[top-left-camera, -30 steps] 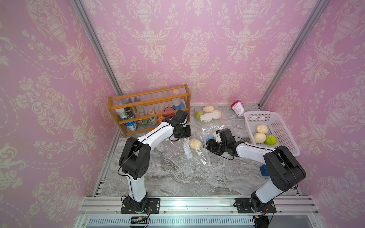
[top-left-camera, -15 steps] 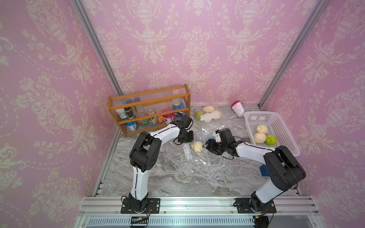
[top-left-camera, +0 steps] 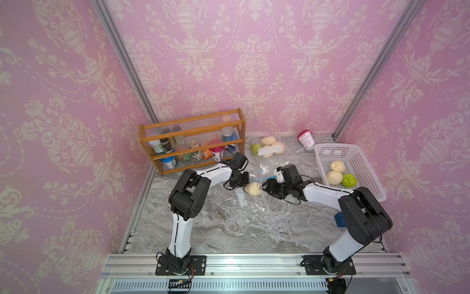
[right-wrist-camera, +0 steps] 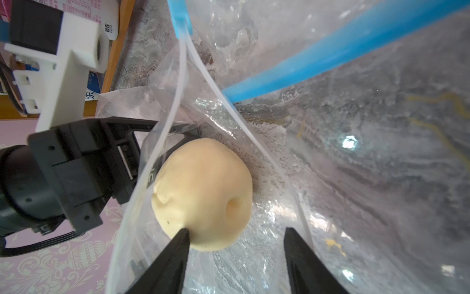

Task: Open the zip-top bag and take out the pear
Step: Pick up the pear from the zipper food storage bag.

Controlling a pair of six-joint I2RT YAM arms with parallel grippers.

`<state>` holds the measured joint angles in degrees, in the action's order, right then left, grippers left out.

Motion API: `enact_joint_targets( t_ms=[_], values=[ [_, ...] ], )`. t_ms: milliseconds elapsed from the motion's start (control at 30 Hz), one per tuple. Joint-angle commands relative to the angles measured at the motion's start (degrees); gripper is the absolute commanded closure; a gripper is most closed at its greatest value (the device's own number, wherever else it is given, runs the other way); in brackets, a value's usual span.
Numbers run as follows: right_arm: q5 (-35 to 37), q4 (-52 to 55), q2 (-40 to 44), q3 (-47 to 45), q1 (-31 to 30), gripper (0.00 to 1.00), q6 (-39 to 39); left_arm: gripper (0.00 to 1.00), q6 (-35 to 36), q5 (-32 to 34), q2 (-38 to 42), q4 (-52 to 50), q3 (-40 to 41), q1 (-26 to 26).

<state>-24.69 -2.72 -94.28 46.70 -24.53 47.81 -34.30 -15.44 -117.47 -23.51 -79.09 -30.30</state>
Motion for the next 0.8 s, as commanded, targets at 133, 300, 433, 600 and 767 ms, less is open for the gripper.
enact_joint_targets(
  t_ms=[133, 300, 433, 600, 767],
  values=[
    [0.0, -1.9, -0.3, 0.4, -1.4, 0.37, -0.2, 0.94, -2.0, -3.4, -2.3, 3.0, 1.4, -1.4],
    [-1.6, -4.9, -0.1, 0.1, -1.6, 0.37, 2.6, 0.95, -0.5, -3.6, -1.3, 0.9, 0.2, -2.0],
    [-4.2, -2.3, 2.2, 0.7, -1.8, 0.39, -0.1, 0.96, 0.6, -2.5, -0.5, -1.3, 0.2, -2.0],
    [-6.8, 8.9, 6.6, 1.7, -1.8, 0.5, -9.1, 0.97, 0.6, -1.9, 0.9, -1.4, 1.8, -2.0],
    [-9.1, 19.5, 8.1, 2.8, -1.8, 0.77, -15.4, 0.97, 0.9, -1.6, 2.0, -1.6, 2.5, -2.0]
  ],
)
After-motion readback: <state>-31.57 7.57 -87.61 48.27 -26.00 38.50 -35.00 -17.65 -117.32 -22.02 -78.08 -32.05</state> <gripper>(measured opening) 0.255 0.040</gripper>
